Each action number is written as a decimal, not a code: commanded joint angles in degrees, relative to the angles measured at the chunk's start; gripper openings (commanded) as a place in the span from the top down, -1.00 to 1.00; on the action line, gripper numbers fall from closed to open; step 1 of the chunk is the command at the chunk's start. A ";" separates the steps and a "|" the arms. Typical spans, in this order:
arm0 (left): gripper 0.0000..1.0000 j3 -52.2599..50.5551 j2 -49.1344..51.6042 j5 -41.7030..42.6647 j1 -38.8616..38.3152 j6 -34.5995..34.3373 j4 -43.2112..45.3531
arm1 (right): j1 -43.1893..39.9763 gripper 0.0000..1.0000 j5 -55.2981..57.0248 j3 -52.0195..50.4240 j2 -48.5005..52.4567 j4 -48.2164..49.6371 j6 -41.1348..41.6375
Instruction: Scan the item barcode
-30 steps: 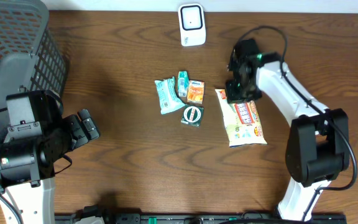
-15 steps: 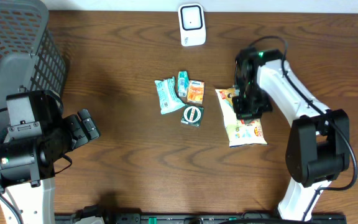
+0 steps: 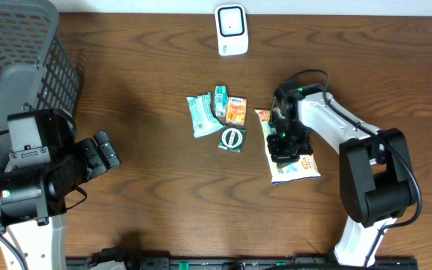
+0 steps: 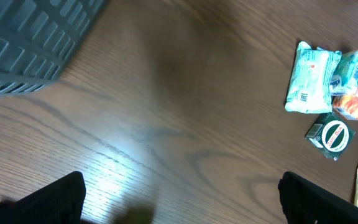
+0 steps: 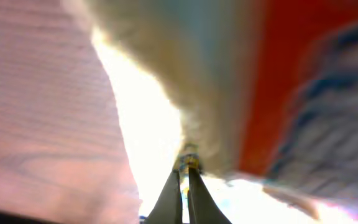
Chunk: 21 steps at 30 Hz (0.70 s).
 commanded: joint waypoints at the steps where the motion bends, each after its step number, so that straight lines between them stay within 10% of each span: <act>1: -0.96 -0.15 0.00 -0.94 0.31 -0.55 -0.02 | 0.39 0.98 -1.84 6.29 -0.07 -3.04 0.31; 9: -0.95 -0.15 0.00 -0.94 0.31 -0.55 -0.02 | -0.61 0.98 15.91 18.86 -0.07 -9.62 0.07; 21: -0.95 -0.15 0.00 -0.94 0.31 -0.52 -0.02 | -1.20 0.87 15.56 9.11 0.02 5.33 0.07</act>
